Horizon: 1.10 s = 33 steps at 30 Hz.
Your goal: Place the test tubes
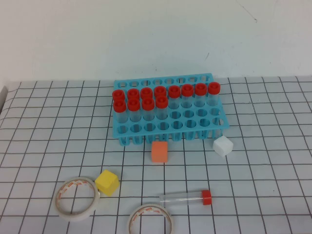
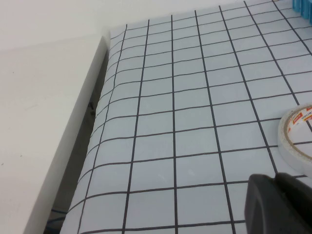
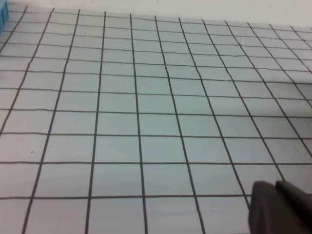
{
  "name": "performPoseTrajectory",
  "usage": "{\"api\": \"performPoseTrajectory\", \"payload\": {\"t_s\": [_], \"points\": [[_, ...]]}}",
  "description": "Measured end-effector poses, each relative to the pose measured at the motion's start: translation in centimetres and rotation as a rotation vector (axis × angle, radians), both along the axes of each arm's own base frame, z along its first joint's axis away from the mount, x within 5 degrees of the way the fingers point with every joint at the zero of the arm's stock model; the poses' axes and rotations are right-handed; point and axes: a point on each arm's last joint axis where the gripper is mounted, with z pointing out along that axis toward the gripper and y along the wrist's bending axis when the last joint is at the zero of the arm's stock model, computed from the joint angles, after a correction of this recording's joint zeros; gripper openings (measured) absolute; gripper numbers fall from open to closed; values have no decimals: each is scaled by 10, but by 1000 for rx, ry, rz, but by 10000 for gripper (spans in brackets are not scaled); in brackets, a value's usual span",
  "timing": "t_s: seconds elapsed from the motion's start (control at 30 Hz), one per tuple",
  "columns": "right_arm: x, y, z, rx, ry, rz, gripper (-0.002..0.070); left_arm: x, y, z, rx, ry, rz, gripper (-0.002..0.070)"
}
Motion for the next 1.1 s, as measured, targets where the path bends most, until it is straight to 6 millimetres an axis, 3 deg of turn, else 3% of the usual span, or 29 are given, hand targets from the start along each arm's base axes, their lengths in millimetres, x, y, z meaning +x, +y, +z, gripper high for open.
{"api": "performPoseTrajectory", "payload": {"t_s": [0.87,1.0,1.1], "points": [[0,2,0,68,-6,6,-1,0,0,1,6,-6,1,-1],[0,2,0,69,-6,6,-1,1,-2,3,-83,-44,-4,-1],[0,4,0,113,-12,9,-1,2,-6,7,-275,-90,-3,-1]]}}
